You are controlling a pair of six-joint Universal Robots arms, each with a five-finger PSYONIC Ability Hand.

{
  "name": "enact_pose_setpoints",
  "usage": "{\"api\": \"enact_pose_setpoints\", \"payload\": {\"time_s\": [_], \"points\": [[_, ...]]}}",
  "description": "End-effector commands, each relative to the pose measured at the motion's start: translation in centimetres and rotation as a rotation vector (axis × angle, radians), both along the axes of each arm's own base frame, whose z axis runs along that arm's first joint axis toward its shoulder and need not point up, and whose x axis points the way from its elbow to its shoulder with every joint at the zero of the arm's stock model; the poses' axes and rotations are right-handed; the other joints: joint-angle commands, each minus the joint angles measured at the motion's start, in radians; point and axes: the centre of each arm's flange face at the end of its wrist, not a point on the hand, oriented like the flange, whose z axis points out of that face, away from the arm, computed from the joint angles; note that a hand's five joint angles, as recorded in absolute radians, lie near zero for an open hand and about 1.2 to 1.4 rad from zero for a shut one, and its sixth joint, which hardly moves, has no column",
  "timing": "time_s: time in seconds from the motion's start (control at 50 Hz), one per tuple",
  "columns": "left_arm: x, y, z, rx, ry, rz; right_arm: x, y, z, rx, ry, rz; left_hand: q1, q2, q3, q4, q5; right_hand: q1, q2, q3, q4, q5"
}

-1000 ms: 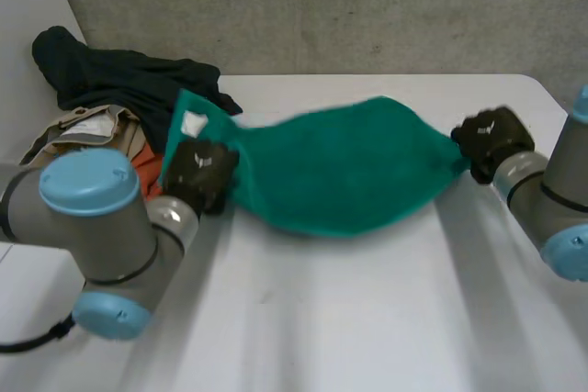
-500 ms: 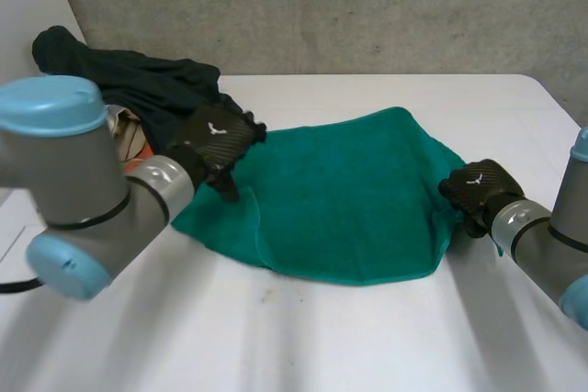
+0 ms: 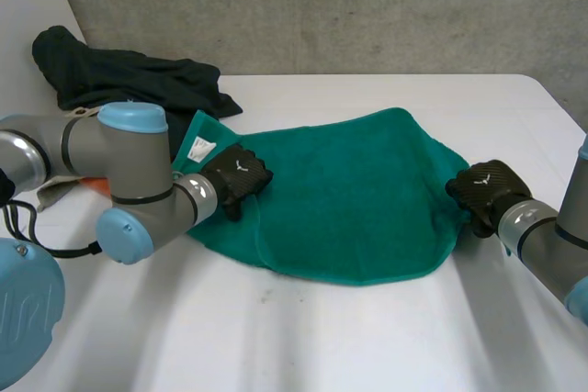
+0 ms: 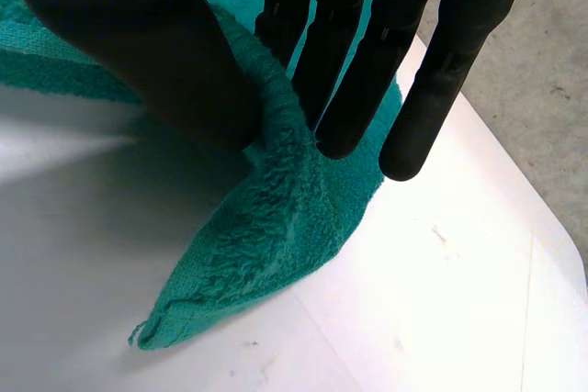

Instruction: Fold the laundry.

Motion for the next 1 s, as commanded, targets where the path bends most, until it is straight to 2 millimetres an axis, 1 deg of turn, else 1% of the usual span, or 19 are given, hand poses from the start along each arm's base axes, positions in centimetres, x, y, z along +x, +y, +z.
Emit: {"api": "enact_pose_setpoints", "payload": {"time_s": [0.02,0.06,0.26,0.34,0.36,0.42,0.46,0.48,0.56,0.62,0.64,0.66,0.7,0.72,0.78,0.84,0.9,0.92,1.0], "points": [[0.1,0.0,-0.1,0.002,-0.004,0.006,-0.2,-0.2,0.1,-0.004,0.001,-0.007,0.059,0.072,0.074,0.072,0.077,0.293,0.224,0.212,0.202,0.234],[0.2,-0.1,-0.1,0.001,-0.006,0.010,-0.4,-0.4,0.1,-0.007,0.001,-0.014,-0.202,-0.188,-0.187,-0.188,-0.184,0.293,0.224,0.212,0.202,0.234],[0.3,-0.1,-0.9,0.009,-0.023,0.007,-0.5,-0.4,0.1,-0.007,0.001,-0.015,-0.183,-0.169,-0.168,-0.169,-0.165,0.293,0.224,0.212,0.202,0.234],[0.2,0.1,-1.2,0.013,-0.027,0.003,-0.5,-0.4,0.1,-0.007,0.001,-0.015,0.016,0.030,0.031,0.030,0.034,0.293,0.224,0.212,0.202,0.234],[0.2,0.0,-1.1,0.012,-0.026,0.003,-0.5,-0.5,0.2,-0.009,0.000,-0.015,0.212,0.225,0.226,0.225,0.230,0.293,0.224,0.212,0.202,0.234],[0.2,0.0,-1.1,0.010,-0.026,0.001,-0.5,-0.6,0.3,-0.012,-0.001,-0.015,0.471,0.485,0.486,0.485,0.489,0.293,0.224,0.212,0.202,0.234],[0.2,0.0,-1.0,0.007,-0.027,0.002,-0.6,-0.7,0.3,-0.015,-0.002,-0.018,0.525,0.539,0.540,0.539,0.543,0.293,0.224,0.212,0.202,0.234],[0.3,0.1,-1.0,-0.009,-0.045,-0.007,-0.7,-0.8,0.3,-0.013,-0.002,-0.022,0.667,0.681,0.682,0.681,0.685,0.293,0.224,0.212,0.202,0.234],[0.4,0.0,-0.5,-0.047,-0.080,-0.008,-1.2,-1.1,0.7,-0.016,0.000,-0.041,0.668,0.682,0.683,0.682,0.686,0.293,0.224,0.212,0.202,0.234],[0.9,-0.1,1.1,-0.088,-0.100,0.042,-1.7,-1.5,1.7,-0.044,-0.006,-0.062,0.668,0.682,0.683,0.682,0.686,0.293,0.224,0.212,0.202,0.234],[1.1,0.0,1.6,-0.099,-0.104,0.058,-1.9,-1.5,2.7,-0.063,0.001,-0.066,0.668,0.682,0.683,0.682,0.686,0.293,0.224,0.212,0.202,0.234],[1.6,0.3,3.5,-0.129,-0.101,0.097,-2.1,-1.4,3.1,-0.065,0.005,-0.071,0.668,0.682,0.683,0.682,0.686,0.293,0.224,0.212,0.202,0.234],[2.2,0.8,5.7,-0.165,-0.089,0.126,-2.3,-0.9,4.1,-0.062,0.021,-0.072,0.668,0.682,0.683,0.682,0.686,0.293,0.224,0.212,0.202,0.234],[2.8,1.7,8.2,-0.201,-0.069,0.148,-2.6,-0.5,5.4,-0.063,0.046,-0.067,0.668,0.682,0.683,0.682,0.686,0.293,0.224,0.212,0.202,0.234],[3.9,3.4,11.2,-0.238,-0.031,0.174,-3.0,0.3,7.8,-0.079,0.085,-0.063,0.668,0.682,0.683,0.682,0.686,0.293,0.224,0.212,0.202,0.234],[5.7,7.4,16.6,-0.294,0.076,0.216,-4.1,2.2,14.9,-0.220,0.129,-0.080,0.668,0.682,0.683,0.682,0.686,0.293,0.224,0.212,0.202,0.234],[6.9,9.5,18.9,-0.324,0.132,0.243,-4.3,3.1,17.8,-0.292,0.131,-0.085,0.668,0.682,0.683,0.682,0.686,0.293,0.224,0.212,0.202,0.234],[7.5,10.6,20.1,-0.345,0.158,0.256,-4.4,4.0,19.5,-0.332,0.134,-0.084,0.668,0.682,0.683,0.682,0.686,0.293,0.224,0.212,0.202,0.234],[8.7,12.2,22.1,-0.395,0.192,0.278,-4.9,5.1,21.2,-0.331,0.155,-0.087,0.668,0.682,0.683,0.682,0.686,0.293,0.224,0.212,0.202,0.234]]}}
